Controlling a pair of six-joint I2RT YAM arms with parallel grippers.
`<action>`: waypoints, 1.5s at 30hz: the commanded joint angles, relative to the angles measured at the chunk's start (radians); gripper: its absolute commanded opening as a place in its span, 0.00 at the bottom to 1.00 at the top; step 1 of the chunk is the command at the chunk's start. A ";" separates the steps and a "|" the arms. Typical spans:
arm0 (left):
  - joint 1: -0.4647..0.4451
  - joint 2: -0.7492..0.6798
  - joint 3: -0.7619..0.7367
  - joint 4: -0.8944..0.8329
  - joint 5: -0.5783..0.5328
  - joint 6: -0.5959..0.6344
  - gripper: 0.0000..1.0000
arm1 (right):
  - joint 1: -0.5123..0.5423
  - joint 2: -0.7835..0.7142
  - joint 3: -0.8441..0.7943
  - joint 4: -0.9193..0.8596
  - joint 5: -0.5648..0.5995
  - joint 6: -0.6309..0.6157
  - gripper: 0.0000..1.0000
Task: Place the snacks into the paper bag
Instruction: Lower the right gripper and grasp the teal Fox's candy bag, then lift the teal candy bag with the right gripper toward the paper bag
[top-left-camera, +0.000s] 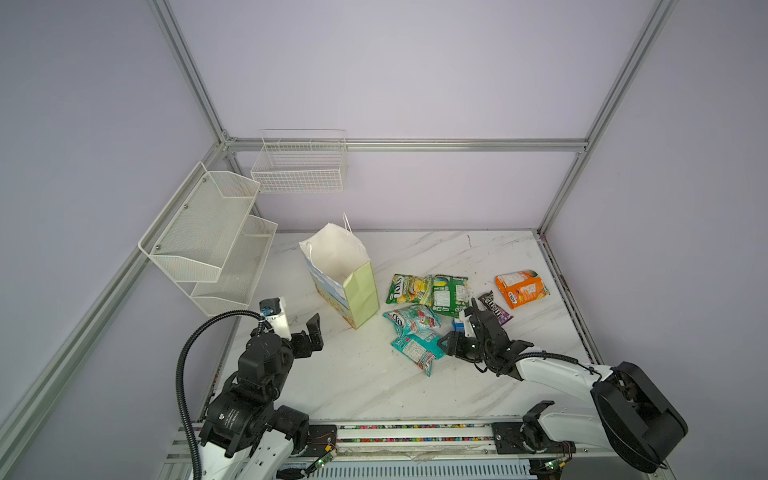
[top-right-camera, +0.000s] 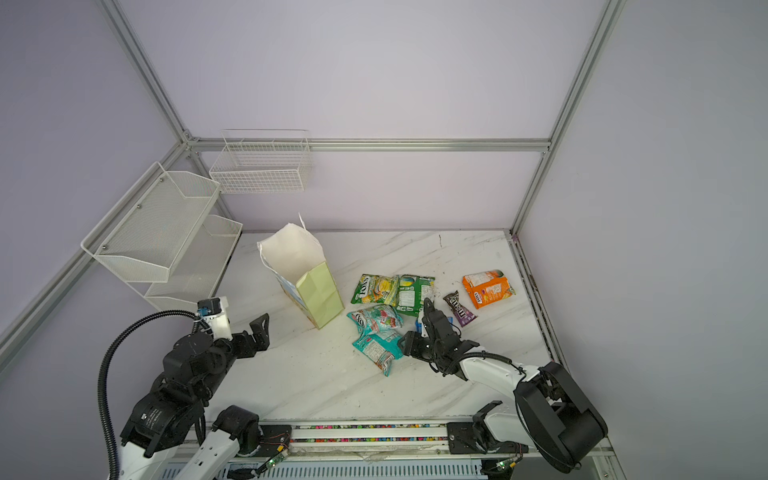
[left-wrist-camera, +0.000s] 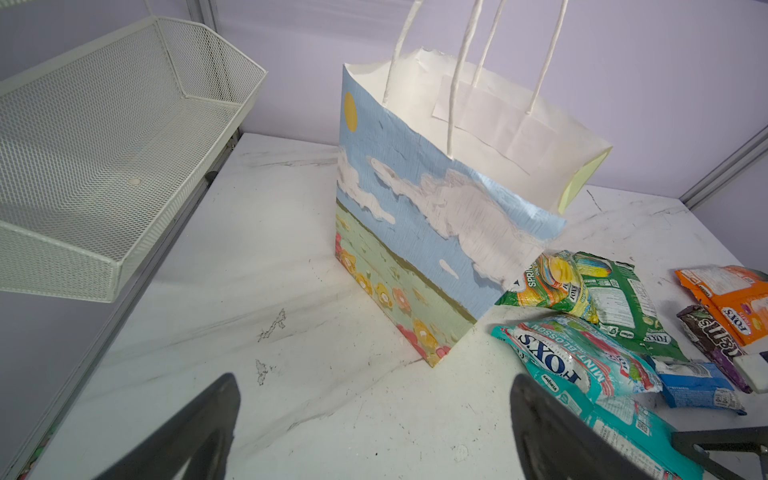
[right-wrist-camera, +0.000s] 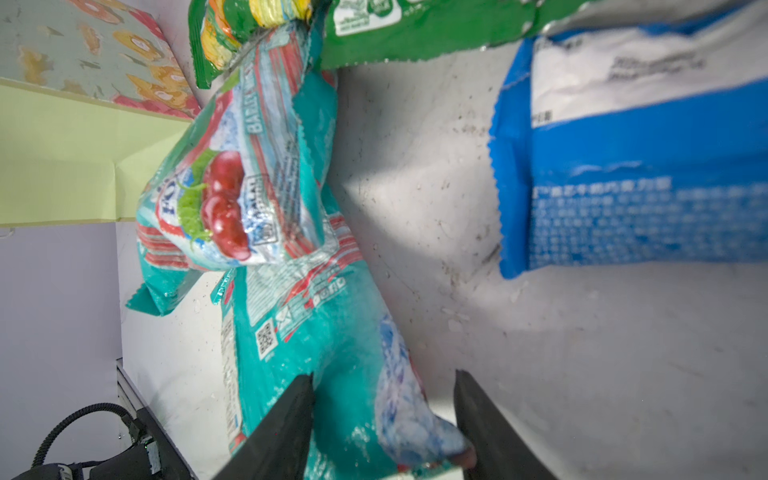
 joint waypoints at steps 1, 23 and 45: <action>-0.005 0.004 -0.009 0.017 0.007 -0.008 1.00 | -0.006 -0.010 -0.017 0.028 -0.014 0.019 0.51; -0.005 0.002 -0.008 0.017 0.000 -0.007 1.00 | -0.006 -0.093 0.019 -0.009 -0.063 -0.049 0.00; -0.005 0.005 -0.007 0.018 0.000 -0.006 1.00 | -0.003 -0.306 0.372 -0.456 0.194 -0.395 0.00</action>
